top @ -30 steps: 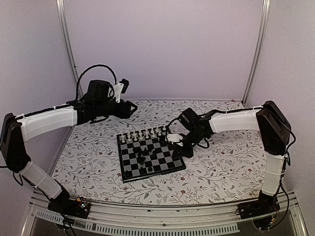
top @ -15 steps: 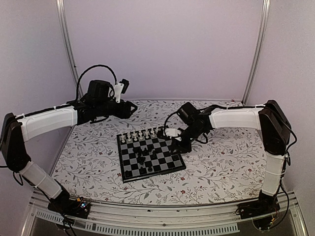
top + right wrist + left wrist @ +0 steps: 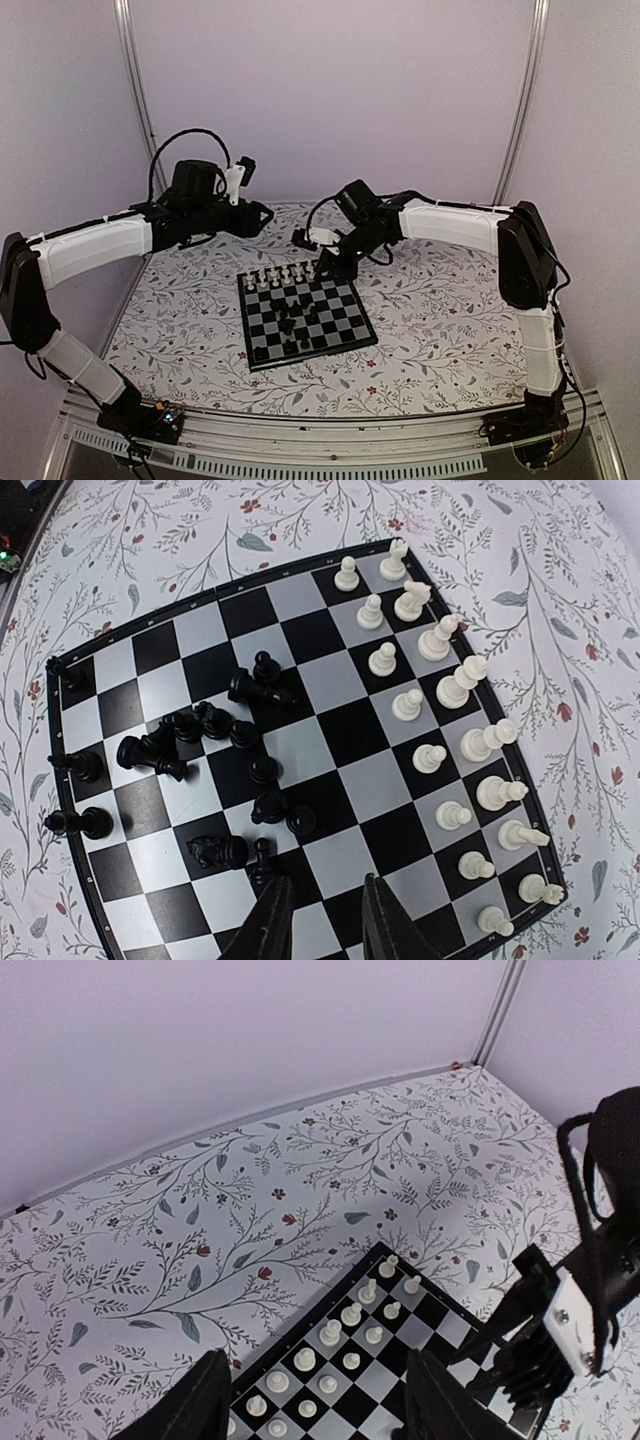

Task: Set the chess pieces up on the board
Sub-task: Pick up the chess piece from the chessboard.

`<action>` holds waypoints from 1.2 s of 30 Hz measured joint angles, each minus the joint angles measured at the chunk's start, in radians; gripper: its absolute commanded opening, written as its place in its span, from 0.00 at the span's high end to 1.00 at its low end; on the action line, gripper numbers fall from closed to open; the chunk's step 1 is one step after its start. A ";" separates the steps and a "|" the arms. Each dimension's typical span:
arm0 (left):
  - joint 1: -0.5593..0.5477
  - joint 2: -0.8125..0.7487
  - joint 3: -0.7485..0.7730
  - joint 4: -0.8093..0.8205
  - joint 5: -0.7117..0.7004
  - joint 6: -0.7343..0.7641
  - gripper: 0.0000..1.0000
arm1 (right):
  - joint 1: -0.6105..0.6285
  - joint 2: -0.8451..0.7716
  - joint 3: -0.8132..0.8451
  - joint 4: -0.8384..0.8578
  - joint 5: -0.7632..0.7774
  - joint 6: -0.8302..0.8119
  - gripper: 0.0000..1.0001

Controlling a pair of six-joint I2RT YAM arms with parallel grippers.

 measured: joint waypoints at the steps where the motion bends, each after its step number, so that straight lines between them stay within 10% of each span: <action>1: 0.006 -0.006 0.000 0.000 0.000 -0.003 0.39 | 0.004 0.019 0.012 -0.005 -0.001 0.004 0.72; 25: 0.060 -0.034 0.000 0.001 0.072 -0.066 0.39 | 0.076 0.168 0.102 -0.043 -0.004 0.057 0.74; 36: 0.064 -0.034 0.000 0.001 0.088 -0.071 0.40 | 0.076 0.180 0.130 -0.043 -0.005 0.071 0.92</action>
